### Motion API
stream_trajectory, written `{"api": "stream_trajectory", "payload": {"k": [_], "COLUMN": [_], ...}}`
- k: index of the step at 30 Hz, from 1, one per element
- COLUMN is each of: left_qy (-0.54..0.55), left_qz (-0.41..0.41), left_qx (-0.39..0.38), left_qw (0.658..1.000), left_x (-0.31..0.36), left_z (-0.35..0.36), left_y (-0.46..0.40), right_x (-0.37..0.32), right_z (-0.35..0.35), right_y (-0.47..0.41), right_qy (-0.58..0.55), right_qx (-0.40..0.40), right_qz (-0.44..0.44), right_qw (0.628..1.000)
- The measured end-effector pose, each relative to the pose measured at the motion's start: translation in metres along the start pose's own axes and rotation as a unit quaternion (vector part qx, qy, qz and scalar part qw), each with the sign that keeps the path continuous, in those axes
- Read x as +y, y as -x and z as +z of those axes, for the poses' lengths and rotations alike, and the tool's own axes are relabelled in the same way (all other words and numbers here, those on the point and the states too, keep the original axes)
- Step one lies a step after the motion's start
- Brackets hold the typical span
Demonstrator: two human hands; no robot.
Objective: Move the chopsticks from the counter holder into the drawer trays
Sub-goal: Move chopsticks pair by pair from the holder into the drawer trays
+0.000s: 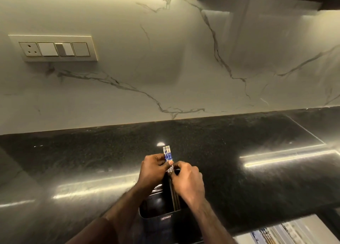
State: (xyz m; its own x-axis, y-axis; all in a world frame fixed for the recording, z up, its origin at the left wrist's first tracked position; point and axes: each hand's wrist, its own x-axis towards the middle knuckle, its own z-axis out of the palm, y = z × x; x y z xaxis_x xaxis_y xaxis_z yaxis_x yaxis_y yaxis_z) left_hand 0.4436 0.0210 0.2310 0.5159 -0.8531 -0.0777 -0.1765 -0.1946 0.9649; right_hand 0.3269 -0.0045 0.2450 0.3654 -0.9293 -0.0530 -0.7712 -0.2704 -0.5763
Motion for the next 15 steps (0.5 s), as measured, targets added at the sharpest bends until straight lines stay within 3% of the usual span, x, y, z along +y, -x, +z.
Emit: {"api": "stream_trajectory", "payload": {"k": [6,15], "left_qy": [0.092,0.096], "left_qz": [-0.024,0.072], "left_qx": [0.016,0.030], "left_qw": [0.995,0.992], "left_x": [0.007,0.083], "left_z": [-0.006,-0.045], "left_y": [0.002,0.024], "right_x": [0.001,-0.016], "right_z": [-0.005,-0.035], "right_y": [-0.005,0.004], "right_qy": [-0.032,-0.204], "right_qx": [-0.010,-0.091], "right_qz": [-0.026,-0.127], "right_qw": [0.999,0.966]}}
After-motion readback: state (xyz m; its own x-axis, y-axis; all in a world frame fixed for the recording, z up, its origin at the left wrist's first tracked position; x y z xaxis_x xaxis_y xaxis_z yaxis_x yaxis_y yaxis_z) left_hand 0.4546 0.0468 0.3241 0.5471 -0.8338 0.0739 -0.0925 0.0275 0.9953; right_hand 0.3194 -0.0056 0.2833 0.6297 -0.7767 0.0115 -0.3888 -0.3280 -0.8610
